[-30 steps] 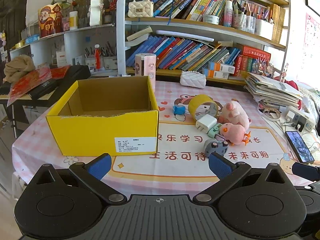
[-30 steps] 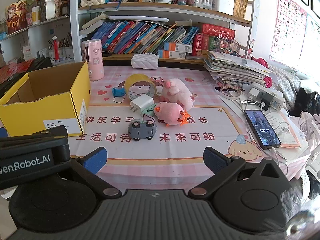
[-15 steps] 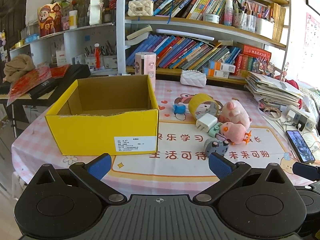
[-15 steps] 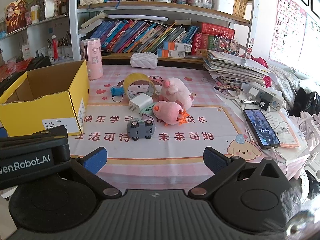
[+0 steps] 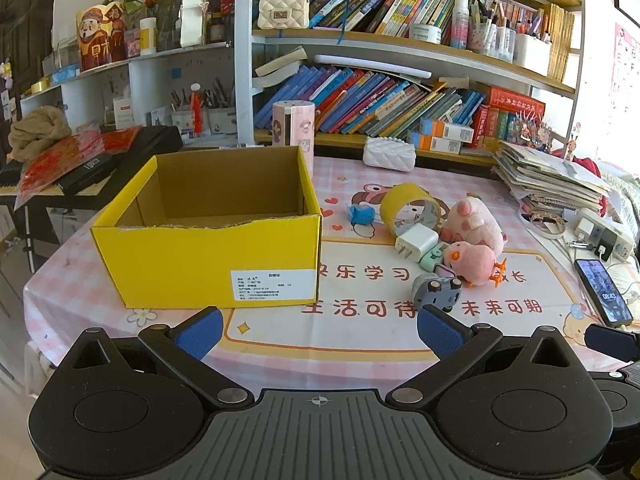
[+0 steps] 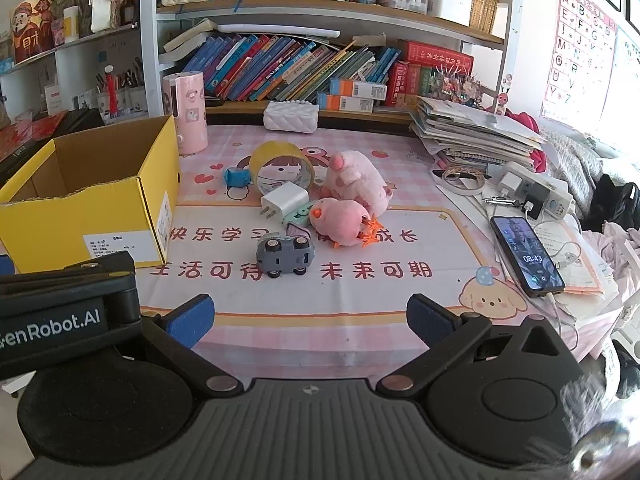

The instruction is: Organize objects

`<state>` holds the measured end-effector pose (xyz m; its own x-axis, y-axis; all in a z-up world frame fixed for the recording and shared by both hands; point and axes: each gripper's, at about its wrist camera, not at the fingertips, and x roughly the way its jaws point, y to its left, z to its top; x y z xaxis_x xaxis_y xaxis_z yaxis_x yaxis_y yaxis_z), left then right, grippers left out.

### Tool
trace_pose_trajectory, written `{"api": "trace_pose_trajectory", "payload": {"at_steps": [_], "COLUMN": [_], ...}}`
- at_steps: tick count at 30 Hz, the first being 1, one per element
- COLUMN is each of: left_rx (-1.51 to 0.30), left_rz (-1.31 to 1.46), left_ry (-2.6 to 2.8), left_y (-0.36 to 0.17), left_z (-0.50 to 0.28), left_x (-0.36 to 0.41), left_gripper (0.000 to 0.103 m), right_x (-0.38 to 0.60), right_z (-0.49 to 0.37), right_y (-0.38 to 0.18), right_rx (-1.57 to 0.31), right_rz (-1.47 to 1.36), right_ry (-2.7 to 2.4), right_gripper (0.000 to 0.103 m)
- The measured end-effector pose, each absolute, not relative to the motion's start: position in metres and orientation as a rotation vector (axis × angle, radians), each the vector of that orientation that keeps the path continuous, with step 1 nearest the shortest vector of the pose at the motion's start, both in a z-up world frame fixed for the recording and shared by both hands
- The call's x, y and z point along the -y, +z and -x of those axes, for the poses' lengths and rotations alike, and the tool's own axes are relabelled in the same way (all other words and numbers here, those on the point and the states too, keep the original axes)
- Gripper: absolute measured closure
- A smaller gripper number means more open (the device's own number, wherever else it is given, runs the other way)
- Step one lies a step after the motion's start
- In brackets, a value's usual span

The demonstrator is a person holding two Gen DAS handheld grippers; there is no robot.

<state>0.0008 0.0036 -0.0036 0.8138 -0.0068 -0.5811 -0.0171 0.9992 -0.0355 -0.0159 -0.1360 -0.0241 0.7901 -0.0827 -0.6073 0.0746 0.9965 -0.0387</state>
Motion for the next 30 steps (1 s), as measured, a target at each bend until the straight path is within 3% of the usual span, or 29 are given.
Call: {"api": "trace_pose_trajectory", "payload": {"at_steps": [30], "left_rx": [-0.583], "left_rz": [0.026], "left_ry": [0.005], "left_y": [0.0023], "left_z": [0.0024], "left_x": [-0.0031], "left_gripper": [0.000], "right_x": [0.1323], "right_z": [0.0171], "right_y": [-0.0199], "right_rx": [-0.622], "right_rz": [0.023], "right_ry": [-0.082], "right_gripper": [0.000]}}
